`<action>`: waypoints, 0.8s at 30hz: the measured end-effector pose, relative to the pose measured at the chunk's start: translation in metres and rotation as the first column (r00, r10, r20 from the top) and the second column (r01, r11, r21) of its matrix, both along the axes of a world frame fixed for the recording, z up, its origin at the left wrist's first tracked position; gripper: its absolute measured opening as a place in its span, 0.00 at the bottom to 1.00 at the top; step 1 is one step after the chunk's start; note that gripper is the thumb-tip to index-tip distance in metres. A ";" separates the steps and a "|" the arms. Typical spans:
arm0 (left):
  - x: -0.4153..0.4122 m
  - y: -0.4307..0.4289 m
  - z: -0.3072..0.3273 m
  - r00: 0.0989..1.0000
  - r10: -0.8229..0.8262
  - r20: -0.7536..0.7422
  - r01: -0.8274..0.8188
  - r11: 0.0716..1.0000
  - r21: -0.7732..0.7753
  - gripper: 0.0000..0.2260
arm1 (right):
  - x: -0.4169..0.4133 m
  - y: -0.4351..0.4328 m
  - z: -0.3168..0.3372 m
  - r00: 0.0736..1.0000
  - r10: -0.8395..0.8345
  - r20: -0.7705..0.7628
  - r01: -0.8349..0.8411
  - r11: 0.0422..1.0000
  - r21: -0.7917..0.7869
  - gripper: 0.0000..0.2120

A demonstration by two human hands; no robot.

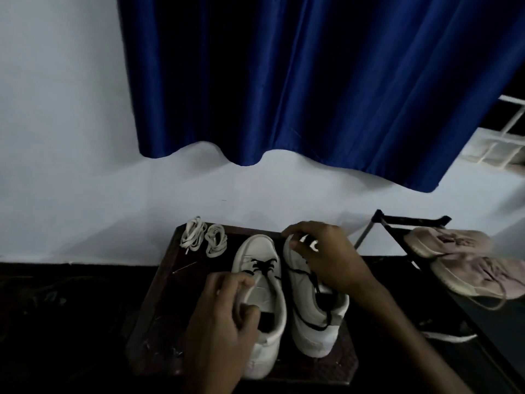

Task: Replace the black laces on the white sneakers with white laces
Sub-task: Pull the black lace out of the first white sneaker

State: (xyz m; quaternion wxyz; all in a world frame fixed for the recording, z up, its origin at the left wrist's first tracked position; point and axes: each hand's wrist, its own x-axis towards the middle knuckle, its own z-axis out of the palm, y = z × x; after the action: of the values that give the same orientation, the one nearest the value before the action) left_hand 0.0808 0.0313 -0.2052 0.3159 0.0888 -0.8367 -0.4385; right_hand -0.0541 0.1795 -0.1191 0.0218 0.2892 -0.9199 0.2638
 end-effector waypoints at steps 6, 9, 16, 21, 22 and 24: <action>-0.005 -0.002 0.020 0.983 0.023 0.181 0.052 0.916 -0.398 0.08 | 0.004 -0.002 -0.022 0.954 0.301 0.007 -0.301 0.951 0.066 0.10; -0.015 -0.003 0.034 0.974 -0.016 0.225 0.115 0.893 -0.435 0.05 | 0.003 0.000 -0.033 0.963 0.269 0.026 -0.270 0.962 0.049 0.13; -0.034 0.003 0.055 0.928 0.063 0.367 0.165 0.814 -0.556 0.08 | -0.002 0.006 -0.043 0.970 0.238 0.054 -0.239 0.971 0.003 0.20; -0.041 0.010 0.058 0.934 0.100 0.342 0.127 0.804 -0.581 0.04 | -0.002 0.008 -0.046 0.975 0.212 0.067 -0.211 0.977 -0.033 0.23; -0.040 0.009 0.055 0.936 0.104 0.337 0.117 0.810 -0.574 0.04 | -0.002 0.009 -0.046 0.974 0.216 0.069 -0.214 0.976 -0.034 0.22; -0.041 0.006 0.047 0.942 0.107 0.317 0.063 0.873 -0.483 0.04 | -0.002 0.011 -0.047 0.973 0.215 0.080 -0.213 0.976 -0.032 0.21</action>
State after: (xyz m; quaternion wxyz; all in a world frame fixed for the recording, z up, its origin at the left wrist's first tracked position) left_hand 0.0394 0.0369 -0.1579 0.1866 0.0890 -0.9600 -0.1887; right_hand -0.0564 0.1908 -0.1661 -0.0415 0.3753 -0.8803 0.2872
